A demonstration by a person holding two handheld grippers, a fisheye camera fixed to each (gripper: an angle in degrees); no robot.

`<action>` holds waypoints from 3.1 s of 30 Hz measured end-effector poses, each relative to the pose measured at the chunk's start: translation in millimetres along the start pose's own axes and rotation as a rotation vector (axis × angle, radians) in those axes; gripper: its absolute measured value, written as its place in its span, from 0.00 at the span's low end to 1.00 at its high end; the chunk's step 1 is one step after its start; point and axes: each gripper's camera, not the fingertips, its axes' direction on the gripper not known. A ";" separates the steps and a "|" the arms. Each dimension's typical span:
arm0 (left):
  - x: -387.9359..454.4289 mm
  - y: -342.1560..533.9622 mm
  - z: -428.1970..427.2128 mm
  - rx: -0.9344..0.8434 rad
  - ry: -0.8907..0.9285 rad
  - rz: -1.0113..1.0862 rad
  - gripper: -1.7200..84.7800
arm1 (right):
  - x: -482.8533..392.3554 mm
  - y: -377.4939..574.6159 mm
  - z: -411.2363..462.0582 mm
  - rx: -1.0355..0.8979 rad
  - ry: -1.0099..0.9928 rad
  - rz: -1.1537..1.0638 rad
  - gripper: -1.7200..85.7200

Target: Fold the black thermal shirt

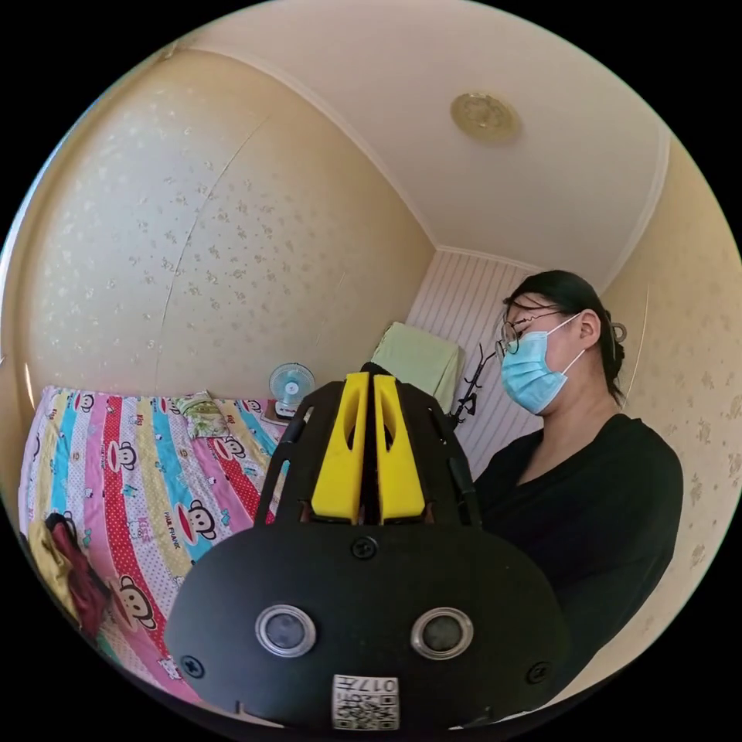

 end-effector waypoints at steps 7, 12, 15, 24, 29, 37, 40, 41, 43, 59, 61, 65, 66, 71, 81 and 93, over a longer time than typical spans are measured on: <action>-194.2 -69.8 33.4 -0.159 -0.222 -0.207 0.02 | 73.6 -65.2 117.5 -0.278 0.443 0.042 0.06; -439.3 -47.6 90.4 -0.322 -0.461 -0.778 0.07 | 312.0 -28.9 225.5 -0.661 0.608 0.394 0.07; -513.6 14.7 97.3 -0.382 -0.430 -1.037 0.10 | 376.9 54.9 229.7 -0.709 0.568 0.703 0.07; -587.6 217.1 85.8 -0.789 -0.392 -1.344 0.11 | 307.4 376.3 111.6 -0.682 0.449 1.306 0.03; -631.9 232.9 77.2 -0.729 -0.276 -1.408 0.11 | 218.1 429.3 7.7 -0.188 0.462 1.519 0.03; -682.6 231.4 146.4 -1.016 -0.112 -1.271 0.11 | 168.6 388.4 -34.7 0.151 0.501 1.424 0.02; -686.7 240.4 165.5 -1.083 -0.061 -1.247 0.11 | 158.9 382.8 -25.6 0.161 0.462 1.415 0.02; -688.2 244.3 170.5 -1.075 -0.023 -1.257 0.11 | 154.8 383.4 -22.2 0.135 0.465 1.429 0.02; -692.2 250.1 174.9 -1.050 0.022 -1.291 0.11 | 146.8 386.6 -19.0 0.088 0.482 1.458 0.02; -721.8 249.3 200.5 -0.936 -0.104 -1.209 0.04 | 123.5 412.0 -84.4 -0.078 0.497 1.609 0.05; -720.7 253.3 206.8 -0.913 -0.105 -1.235 0.04 | 143.7 405.4 -89.4 -0.178 0.497 1.615 0.08; -709.6 250.8 219.4 -0.883 -0.197 -1.209 0.03 | 205.9 395.7 -90.9 -0.501 0.487 1.631 0.15; -707.6 250.4 221.3 -0.880 -0.214 -1.199 0.03 | 226.7 395.8 -87.6 -0.606 0.461 1.615 0.16; -691.9 252.3 238.6 -0.847 -0.326 -1.145 0.03 | 296.9 406.0 -69.9 -0.991 0.526 1.447 0.20; -670.5 255.8 270.9 -0.849 -0.516 -1.186 0.02 | 315.9 413.5 -42.8 -1.414 0.595 1.304 0.11; -572.7 235.5 192.9 -0.534 -0.574 -1.280 0.01 | 227.1 321.2 -229.4 -1.045 0.423 1.273 0.07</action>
